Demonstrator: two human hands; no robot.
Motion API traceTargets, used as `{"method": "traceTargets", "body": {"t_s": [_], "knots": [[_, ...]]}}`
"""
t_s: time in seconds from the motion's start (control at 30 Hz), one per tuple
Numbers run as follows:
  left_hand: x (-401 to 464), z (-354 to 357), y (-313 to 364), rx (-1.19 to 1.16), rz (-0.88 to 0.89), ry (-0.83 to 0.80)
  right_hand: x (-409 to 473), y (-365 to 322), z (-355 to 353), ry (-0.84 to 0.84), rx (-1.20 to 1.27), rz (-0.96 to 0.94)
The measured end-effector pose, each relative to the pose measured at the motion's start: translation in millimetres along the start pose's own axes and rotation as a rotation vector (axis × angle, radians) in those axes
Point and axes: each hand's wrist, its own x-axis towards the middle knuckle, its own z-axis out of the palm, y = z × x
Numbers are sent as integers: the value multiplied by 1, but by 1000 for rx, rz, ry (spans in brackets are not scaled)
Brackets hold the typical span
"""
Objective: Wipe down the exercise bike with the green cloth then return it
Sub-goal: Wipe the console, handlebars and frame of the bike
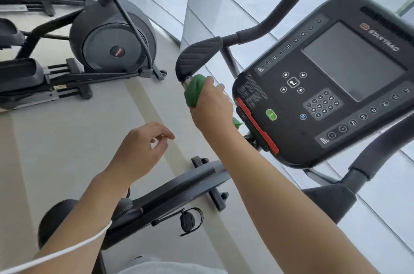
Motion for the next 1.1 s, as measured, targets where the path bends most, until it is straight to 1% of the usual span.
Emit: {"method": "traceTargets", "body": {"t_s": [0.07,0.2,0.3,0.43,0.57,0.67,0.83,1.0,1.1], "knots": [[-3,-6,0,-2,9,-5,19,-18,7,51,-18,-31],[-18,-21,-1,10,15,-13,54,-45,14,63,50,-13],[-34,-31,-6,2,-5,1,57,-43,17,80,23,-39],[-54,-37,-10,-3,-39,-31,47,-33,11,37,45,-101],[-58,-37,-12,-6,-29,-37,11,-9,-3,-18,117,-83],[-54,-33,-5,-18,-9,-47,-31,17,-16,-46,109,-61],[-34,-17,20,-36,93,-94,-109,56,-33,-31,-49,-109],[-22,-1,38,-62,167,-124,-168,99,-61,-109,67,-17],[-19,6,41,-65,168,-150,-173,104,-64,-133,35,-26]]}}
